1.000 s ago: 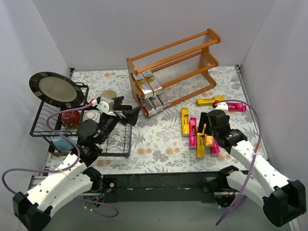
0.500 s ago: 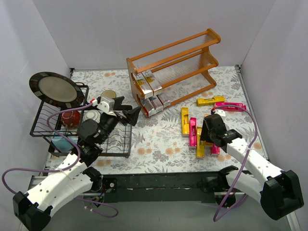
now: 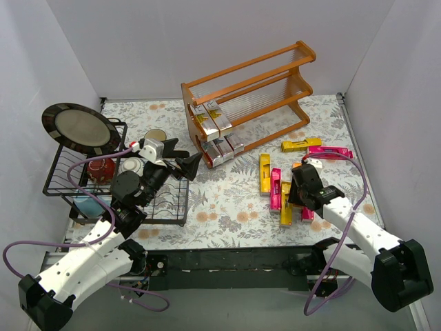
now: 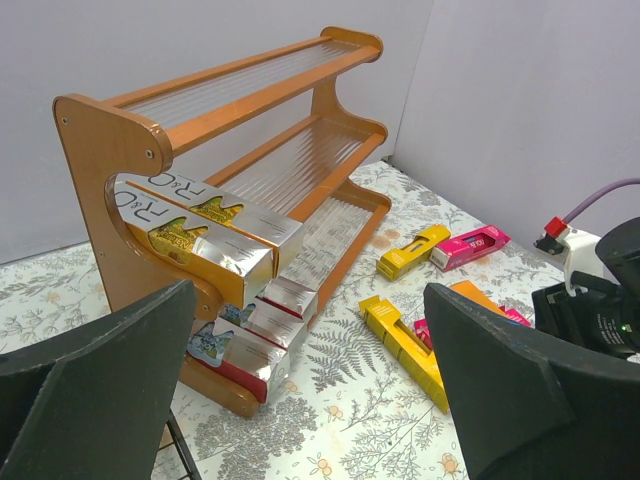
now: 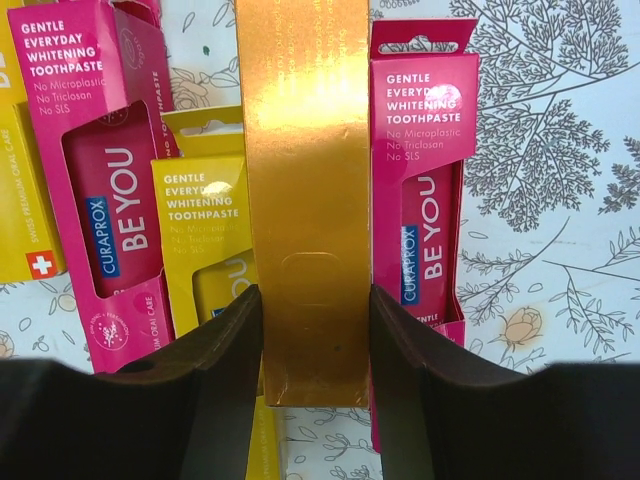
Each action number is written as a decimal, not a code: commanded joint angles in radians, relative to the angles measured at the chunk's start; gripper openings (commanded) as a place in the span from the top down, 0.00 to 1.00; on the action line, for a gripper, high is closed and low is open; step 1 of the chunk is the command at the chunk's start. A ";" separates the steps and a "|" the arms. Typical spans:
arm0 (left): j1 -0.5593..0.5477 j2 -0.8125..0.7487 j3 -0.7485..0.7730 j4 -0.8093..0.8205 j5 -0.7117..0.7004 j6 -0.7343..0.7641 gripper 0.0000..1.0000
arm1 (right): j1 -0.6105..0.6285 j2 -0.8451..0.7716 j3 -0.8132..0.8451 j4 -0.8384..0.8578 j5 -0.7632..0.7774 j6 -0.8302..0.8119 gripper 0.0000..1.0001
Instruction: Place and organize the toothpastes onto the shelf
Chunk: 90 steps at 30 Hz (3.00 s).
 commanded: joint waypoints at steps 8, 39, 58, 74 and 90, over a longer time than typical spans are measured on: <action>0.005 -0.004 0.032 -0.008 0.016 0.001 0.02 | -0.006 -0.110 0.047 0.006 -0.058 -0.019 0.67; 0.005 -0.016 0.032 -0.008 0.015 0.007 0.02 | -0.193 0.238 0.594 0.446 -0.793 -0.051 0.78; 0.005 -0.018 0.035 -0.008 0.015 0.009 0.02 | -0.220 0.515 0.662 0.621 -0.968 0.136 0.81; 0.005 -0.007 0.034 -0.009 0.015 0.013 0.02 | -0.217 0.758 0.888 0.695 -1.071 0.241 0.81; 0.006 0.002 0.037 -0.009 0.024 0.013 0.02 | -0.161 0.925 1.015 0.650 -1.161 0.256 0.72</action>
